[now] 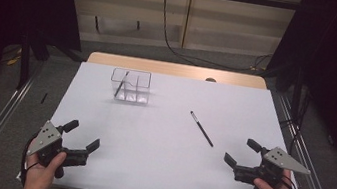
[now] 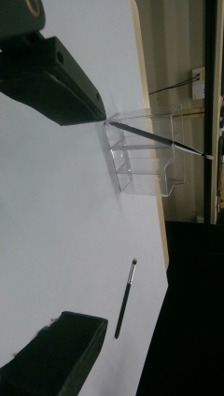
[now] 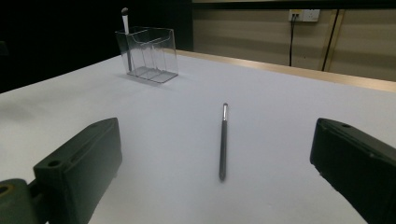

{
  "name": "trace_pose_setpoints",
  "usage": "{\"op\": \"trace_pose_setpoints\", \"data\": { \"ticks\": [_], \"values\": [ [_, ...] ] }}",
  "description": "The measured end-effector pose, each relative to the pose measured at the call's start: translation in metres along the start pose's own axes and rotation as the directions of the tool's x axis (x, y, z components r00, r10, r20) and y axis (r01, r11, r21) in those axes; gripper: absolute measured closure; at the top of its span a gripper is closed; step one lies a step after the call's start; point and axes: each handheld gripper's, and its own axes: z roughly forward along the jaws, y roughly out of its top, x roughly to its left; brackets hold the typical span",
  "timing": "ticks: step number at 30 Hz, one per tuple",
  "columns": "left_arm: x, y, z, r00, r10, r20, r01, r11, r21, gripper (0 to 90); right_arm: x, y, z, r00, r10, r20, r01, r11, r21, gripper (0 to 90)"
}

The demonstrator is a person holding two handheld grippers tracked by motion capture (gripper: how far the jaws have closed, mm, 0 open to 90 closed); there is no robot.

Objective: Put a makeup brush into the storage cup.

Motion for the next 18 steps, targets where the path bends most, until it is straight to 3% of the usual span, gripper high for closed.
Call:
{"op": "trace_pose_setpoints", "data": {
  "ticks": [4, 8, 18],
  "values": [
    [0.001, 0.001, 0.003, 0.9998, 0.012, 0.013, -0.011, 0.9999, -0.003, 2.9, 0.000, 0.007, 0.005, 0.9998, -0.017, -0.011, 0.017, 1.000, -0.002, 0.0],
    [0.004, 0.001, 0.004, 1.0000, 0.000, -0.001, -0.001, 1.0000, -0.007, 2.3, -0.002, 0.012, 0.013, 0.9995, 0.009, -0.030, -0.008, 1.000, 0.027, 0.0],
    [0.003, 0.000, 0.003, 1.0000, 0.005, 0.003, -0.005, 1.0000, 0.004, 2.2, -0.004, 0.024, 0.040, 0.9986, -0.023, -0.048, 0.026, 0.998, 0.052, 0.4]
  ]
}}
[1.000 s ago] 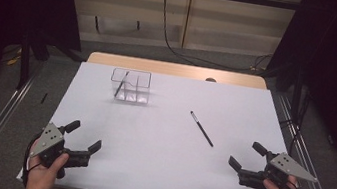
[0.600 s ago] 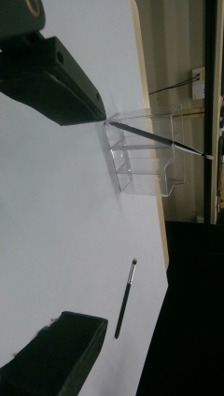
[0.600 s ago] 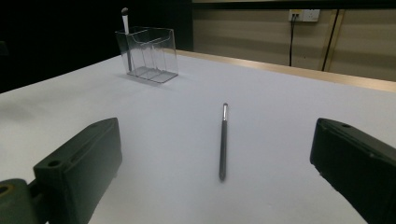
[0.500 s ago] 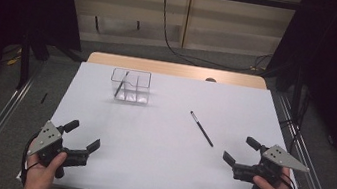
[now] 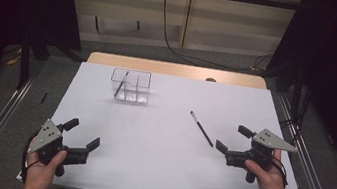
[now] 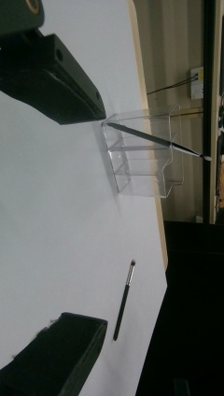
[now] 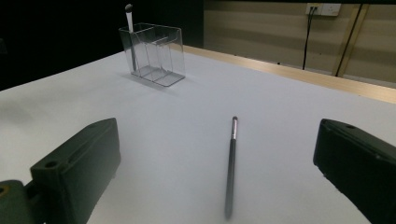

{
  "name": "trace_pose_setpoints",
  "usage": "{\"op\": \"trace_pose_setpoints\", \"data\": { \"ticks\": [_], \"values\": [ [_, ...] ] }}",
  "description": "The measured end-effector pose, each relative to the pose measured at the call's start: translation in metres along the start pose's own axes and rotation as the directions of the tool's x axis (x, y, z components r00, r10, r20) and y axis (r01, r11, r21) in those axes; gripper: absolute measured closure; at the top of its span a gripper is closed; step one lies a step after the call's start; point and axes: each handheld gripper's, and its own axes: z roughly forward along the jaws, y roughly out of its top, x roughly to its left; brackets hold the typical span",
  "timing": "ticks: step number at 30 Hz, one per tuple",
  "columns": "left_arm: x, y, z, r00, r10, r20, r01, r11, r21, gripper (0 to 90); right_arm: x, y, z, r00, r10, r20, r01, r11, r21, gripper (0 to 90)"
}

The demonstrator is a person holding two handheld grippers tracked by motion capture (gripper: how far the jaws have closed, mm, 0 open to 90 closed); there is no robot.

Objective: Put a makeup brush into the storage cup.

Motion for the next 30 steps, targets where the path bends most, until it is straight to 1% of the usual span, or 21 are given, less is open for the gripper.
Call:
{"op": "trace_pose_setpoints", "data": {
  "ticks": [2, 5, 7, 9, 11, 13, 16, 18, 20, 21, 23, 24, 25, 29, 30],
  "values": [
    [0.000, 0.000, 0.000, 1.0000, 0.000, -0.003, 0.000, 1.0000, 0.003, 2.2, -0.001, 0.002, 0.006, 1.0000, -0.003, -0.003, 0.003, 1.000, 0.005, 0.6],
    [0.000, 0.000, 0.000, 1.0000, 0.000, 0.000, 0.000, 1.0000, 0.005, 2.2, -0.002, 0.007, 0.014, 0.9998, -0.021, -0.006, 0.021, 0.999, 0.026, 0.4],
    [0.000, 0.000, -0.001, 1.0000, 0.002, 0.000, -0.002, 1.0000, 0.005, 2.2, -0.004, 0.011, 0.019, 0.9997, -0.022, -0.012, 0.023, 0.999, 0.033, 0.4],
    [0.000, 0.000, -0.001, 1.0000, 0.000, -0.002, 0.000, 1.0000, 0.004, 2.2, -0.006, 0.014, 0.023, 0.9998, -0.018, -0.012, 0.018, 0.999, 0.027, 0.4],
    [-0.001, 0.000, -0.001, 1.0000, -0.002, 0.001, 0.002, 1.0000, 0.003, 2.2, -0.007, 0.016, 0.028, 0.9997, -0.025, -0.009, 0.025, 0.999, 0.042, 0.5],
    [-0.001, 0.000, -0.002, 1.0000, -0.008, 0.002, 0.008, 1.0000, 0.001, 2.2, -0.008, 0.018, 0.033, 0.9992, -0.036, -0.017, 0.037, 0.998, 0.054, 0.8],
    [-0.001, 0.000, -0.002, 1.0000, -0.002, 0.005, 0.002, 1.0000, 0.004, 2.2, -0.008, 0.022, 0.039, 0.9986, -0.041, -0.034, 0.043, 0.997, 0.066, 1.5],
    [-0.002, 0.000, -0.001, 1.0000, 0.006, 0.005, -0.006, 1.0000, 0.005, 2.2, -0.008, 0.023, 0.042, 0.9983, -0.046, -0.035, 0.049, 0.997, 0.065, 3.2],
    [-0.003, 0.000, -0.002, 0.9999, 0.010, 0.009, -0.010, 0.9999, 0.004, 2.2, -0.010, 0.026, 0.046, 0.9979, -0.042, -0.049, 0.046, 0.996, 0.081, 5.0],
    [-0.002, 0.000, -0.002, 0.9998, 0.014, 0.011, -0.014, 0.9999, 0.005, 2.2, -0.011, 0.027, 0.048, 0.9972, -0.052, -0.053, 0.056, 0.995, 0.087, 5.8],
    [-0.003, 0.000, -0.002, 0.9998, 0.016, 0.010, -0.016, 0.9999, 0.003, 2.2, -0.013, 0.030, 0.052, 0.9975, -0.039, -0.060, 0.044, 0.994, 0.096, 4.9],
    [-0.003, 0.000, -0.003, 0.9998, 0.019, 0.004, -0.019, 0.9998, -0.001, 2.2, -0.014, 0.031, 0.054, 0.9975, -0.042, -0.057, 0.048, 0.994, 0.099, 4.8],
    [-0.003, 0.001, -0.003, 1.0000, 0.008, 0.003, -0.008, 0.9999, -0.009, 2.2, -0.014, 0.032, 0.056, 0.9975, -0.047, -0.052, 0.052, 0.993, 0.101, 4.8],
    [-0.003, 0.001, -0.004, 0.9999, 0.015, 0.008, -0.015, 0.9998, -0.010, 2.2, -0.017, 0.035, 0.065, 0.9979, -0.037, -0.054, 0.043, 0.992, 0.116, 5.9],
    [-0.003, 0.001, -0.004, 0.9998, 0.017, 0.009, -0.016, 0.9998, -0.012, 2.2, -0.017, 0.035, 0.068, 0.9976, -0.036, -0.058, 0.043, 0.990, 0.134, 5.0]
  ]
}}
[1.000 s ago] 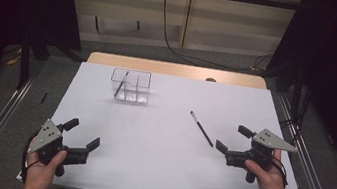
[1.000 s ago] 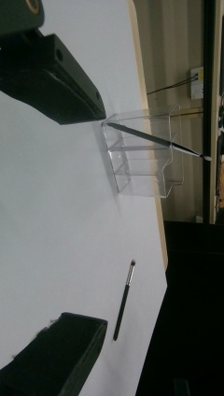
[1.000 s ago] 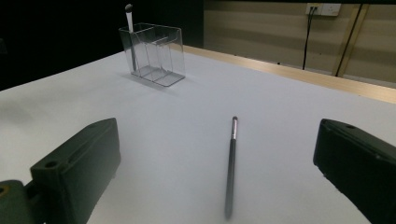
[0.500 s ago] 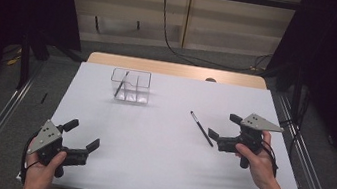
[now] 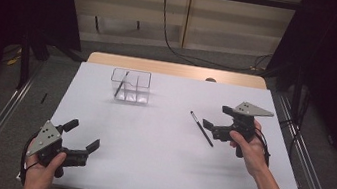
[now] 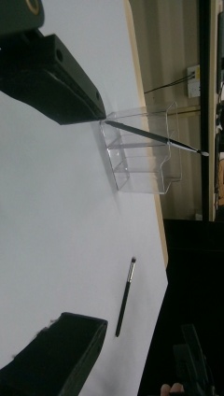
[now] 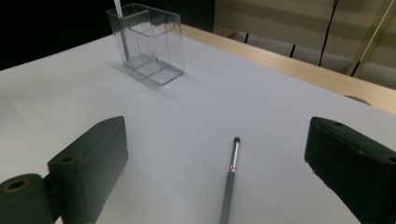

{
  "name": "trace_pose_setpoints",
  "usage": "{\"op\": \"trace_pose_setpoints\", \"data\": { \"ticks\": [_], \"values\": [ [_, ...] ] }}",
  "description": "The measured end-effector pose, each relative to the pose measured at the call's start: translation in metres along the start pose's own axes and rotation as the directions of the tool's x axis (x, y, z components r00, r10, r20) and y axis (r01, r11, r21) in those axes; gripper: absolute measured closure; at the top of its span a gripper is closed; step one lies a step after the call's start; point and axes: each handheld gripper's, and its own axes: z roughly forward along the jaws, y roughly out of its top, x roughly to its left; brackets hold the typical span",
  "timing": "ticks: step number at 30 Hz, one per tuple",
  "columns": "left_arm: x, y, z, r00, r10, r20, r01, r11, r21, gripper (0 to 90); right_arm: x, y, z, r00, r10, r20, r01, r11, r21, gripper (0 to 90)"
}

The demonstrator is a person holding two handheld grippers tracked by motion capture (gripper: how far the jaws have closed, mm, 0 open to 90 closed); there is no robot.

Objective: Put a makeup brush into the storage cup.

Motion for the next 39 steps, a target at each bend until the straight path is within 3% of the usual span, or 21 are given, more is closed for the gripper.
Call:
{"op": "trace_pose_setpoints", "data": {
  "ticks": [1, 2, 4, 9, 16, 18, 21, 23, 24, 30, 32, 34, 37, 39],
  "values": [
    [0.000, 0.000, 0.000, 1.0000, 0.001, 0.001, -0.001, 1.0000, -0.001, 2.2, -0.003, 0.003, 0.003, 0.9993, -0.003, -0.036, 0.005, 0.998, 0.062, 3.2],
    [0.000, 0.000, 0.000, 1.0000, 0.002, 0.000, -0.002, 1.0000, -0.001, 2.2, -0.005, 0.005, 0.005, 0.9982, 0.008, -0.060, -0.003, 0.996, 0.088, 3.8],
    [0.000, 0.000, 0.000, 1.0000, 0.001, 0.008, -0.001, 1.0000, 0.000, 2.2, -0.007, 0.007, 0.007, 0.9992, 0.013, -0.037, -0.010, 0.996, 0.083, 6.0],
    [0.000, 0.001, 0.000, 0.9999, 0.009, 0.005, -0.009, 1.0000, -0.002, 2.2, -0.014, 0.014, 0.013, 0.9992, 0.004, -0.039, 0.003, 0.987, 0.162, 5.9],
    [0.000, 0.000, 0.000, 0.9999, 0.011, 0.005, -0.011, 0.9999, -0.002, 2.3, -0.018, 0.027, 0.023, 0.9983, 0.018, -0.055, -0.001, 0.954, 0.300, 9.9],
    [0.000, 0.000, 0.000, 0.9998, 0.017, -0.010, -0.017, 0.9999, 0.001, 2.5, -0.018, 0.028, 0.028, 0.9975, 0.047, -0.052, -0.027, 0.941, 0.337, 11.0],
    [0.001, -0.001, 0.001, 1.0000, 0.002, -0.009, -0.002, 1.0000, 0.003, 2.4, -0.019, 0.029, 0.035, 0.9976, 0.033, -0.060, -0.006, 0.914, 0.405, 12.0],
    [0.001, -0.001, 0.001, 1.0000, -0.005, -0.006, 0.005, 1.0000, -0.002, 2.5, -0.019, 0.030, 0.039, 0.9978, 0.029, -0.059, 0.000, 0.893, 0.451, 13.8],
    [0.002, -0.001, 0.001, 1.0000, -0.005, -0.006, 0.005, 1.0000, -0.002, 2.4, -0.020, 0.031, 0.041, 0.9978, 0.030, -0.060, 0.003, 0.874, 0.486, 13.8],
    [0.003, -0.001, 0.002, 1.0000, 0.001, 0.002, -0.001, 1.0000, 0.009, 2.3, -0.020, 0.034, 0.051, 0.9972, 0.008, -0.074, 0.036, 0.810, 0.585, 15.3],
    [0.003, 0.001, 0.002, 1.0000, -0.001, -0.007, 0.001, 1.0000, 0.001, 2.3, -0.020, 0.033, 0.056, 0.9974, -0.009, -0.072, 0.053, 0.776, 0.628, 16.2],
    [0.003, 0.001, 0.002, 0.9999, -0.004, -0.011, 0.004, 1.0000, 0.000, 2.4, -0.021, 0.032, 0.059, 0.9964, -0.011, -0.084, 0.064, 0.754, 0.654, 20.0],
    [0.005, 0.000, 0.002, 0.9998, 0.000, -0.018, 0.000, 1.0000, 0.006, 2.4, -0.022, 0.031, 0.064, 0.9961, -0.015, -0.087, 0.072, 0.706, 0.705, 20.2],
    [0.006, 0.000, 0.002, 0.9997, -0.001, -0.025, 0.001, 1.0000, 0.005, 2.2, -0.022, 0.031, 0.067, 0.9975, -0.022, -0.066, 0.064, 0.683, 0.727, 20.8]
  ]
}}
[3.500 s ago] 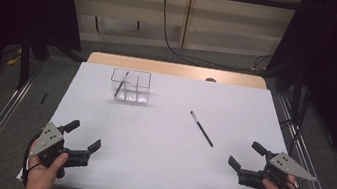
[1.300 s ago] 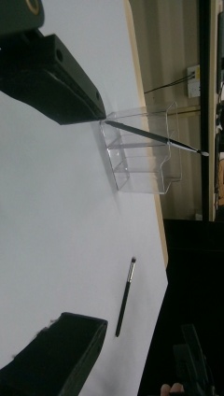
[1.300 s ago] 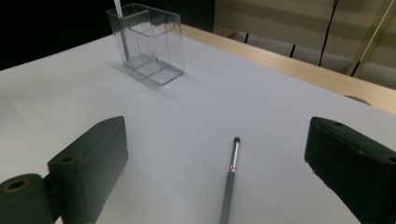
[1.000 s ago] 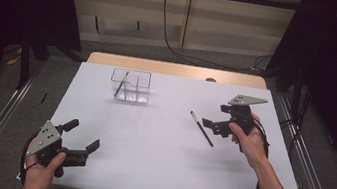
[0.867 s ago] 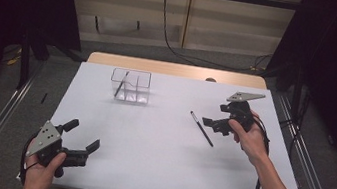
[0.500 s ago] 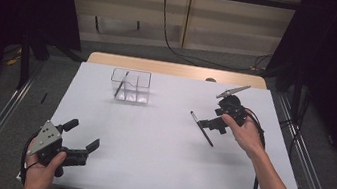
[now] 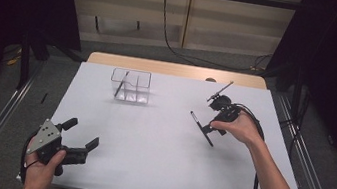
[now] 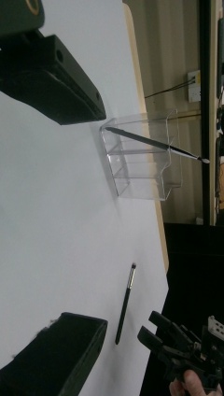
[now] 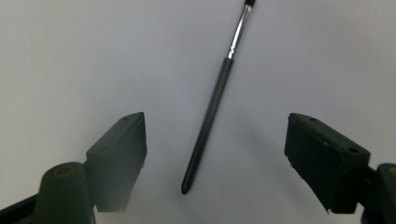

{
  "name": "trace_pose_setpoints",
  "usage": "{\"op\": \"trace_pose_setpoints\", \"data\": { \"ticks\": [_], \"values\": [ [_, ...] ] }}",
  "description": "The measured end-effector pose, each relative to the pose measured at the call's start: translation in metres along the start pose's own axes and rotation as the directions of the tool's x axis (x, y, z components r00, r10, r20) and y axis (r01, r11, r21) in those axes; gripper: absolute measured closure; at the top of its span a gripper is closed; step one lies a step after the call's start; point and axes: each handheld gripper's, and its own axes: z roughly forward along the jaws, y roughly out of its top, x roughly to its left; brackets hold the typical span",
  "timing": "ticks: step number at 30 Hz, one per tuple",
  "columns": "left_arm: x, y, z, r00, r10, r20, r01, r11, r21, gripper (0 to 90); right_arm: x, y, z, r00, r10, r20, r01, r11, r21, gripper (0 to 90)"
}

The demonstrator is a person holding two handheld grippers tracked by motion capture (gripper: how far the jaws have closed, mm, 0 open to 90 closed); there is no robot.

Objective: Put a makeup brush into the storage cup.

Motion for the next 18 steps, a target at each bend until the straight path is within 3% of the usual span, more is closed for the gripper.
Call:
{"op": "trace_pose_setpoints", "data": {
  "ticks": [4, 9, 12, 18],
  "values": [
    [-0.001, -0.001, 0.000, 1.0000, -0.006, 0.002, 0.006, 1.0000, 0.003, 2.2, 0.001, 0.003, 0.005, 0.9999, 0.013, -0.002, -0.013, 0.996, 0.086, 23.6],
    [-0.002, -0.002, -0.001, 1.0000, -0.004, 0.001, 0.004, 0.9999, 0.014, 2.2, 0.004, 0.006, 0.014, 0.9994, 0.031, 0.016, -0.033, 0.984, 0.174, 34.4],
    [-0.002, -0.002, -0.001, 1.0000, 0.002, 0.005, -0.002, 0.9999, 0.011, 2.2, 0.006, 0.008, 0.019, 0.9989, 0.042, 0.020, -0.045, 0.980, 0.192, 44.5],
    [-0.002, -0.002, -0.001, 1.0000, -0.001, 0.004, 0.001, 1.0000, 0.009, 2.2, 0.006, 0.010, 0.028, 0.9974, 0.069, 0.021, -0.072, 0.972, 0.225, 48.5]
  ]
}}
